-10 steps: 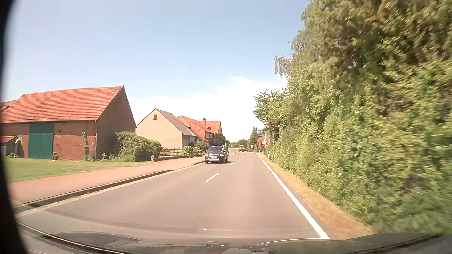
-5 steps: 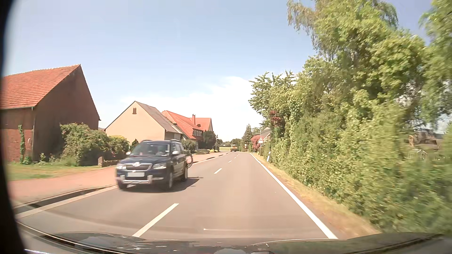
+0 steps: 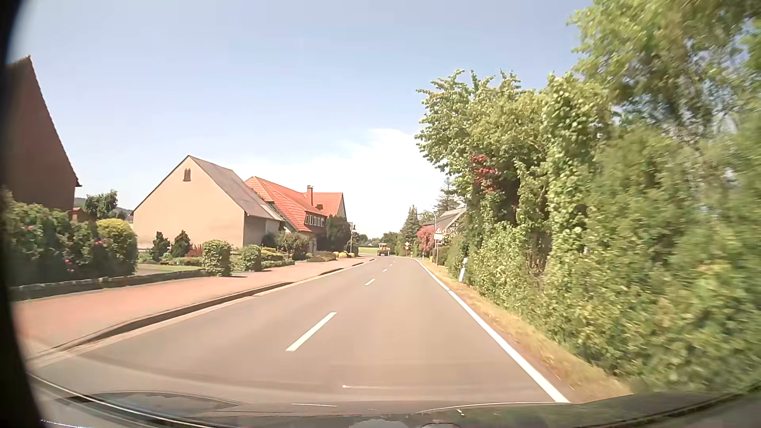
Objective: Follow the waypoints while adhering to traffic rules and regulations
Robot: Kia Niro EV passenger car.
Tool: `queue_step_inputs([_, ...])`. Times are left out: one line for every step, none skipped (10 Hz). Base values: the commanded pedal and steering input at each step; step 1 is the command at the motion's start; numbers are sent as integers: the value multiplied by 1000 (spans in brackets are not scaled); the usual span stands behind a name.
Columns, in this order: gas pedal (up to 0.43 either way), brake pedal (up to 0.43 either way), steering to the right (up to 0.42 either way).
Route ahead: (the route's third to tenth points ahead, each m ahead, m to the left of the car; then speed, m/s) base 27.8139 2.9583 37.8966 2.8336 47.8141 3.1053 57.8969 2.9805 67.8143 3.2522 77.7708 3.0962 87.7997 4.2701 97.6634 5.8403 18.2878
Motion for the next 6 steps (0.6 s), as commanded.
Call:
queue_step_inputs([177,0,7])
queue_step_inputs([177,0,7])
queue_step_inputs([177,0,5])
queue_step_inputs([157,0,4])
queue_step_inputs([138,0,4])
queue_step_inputs([130,0,4])
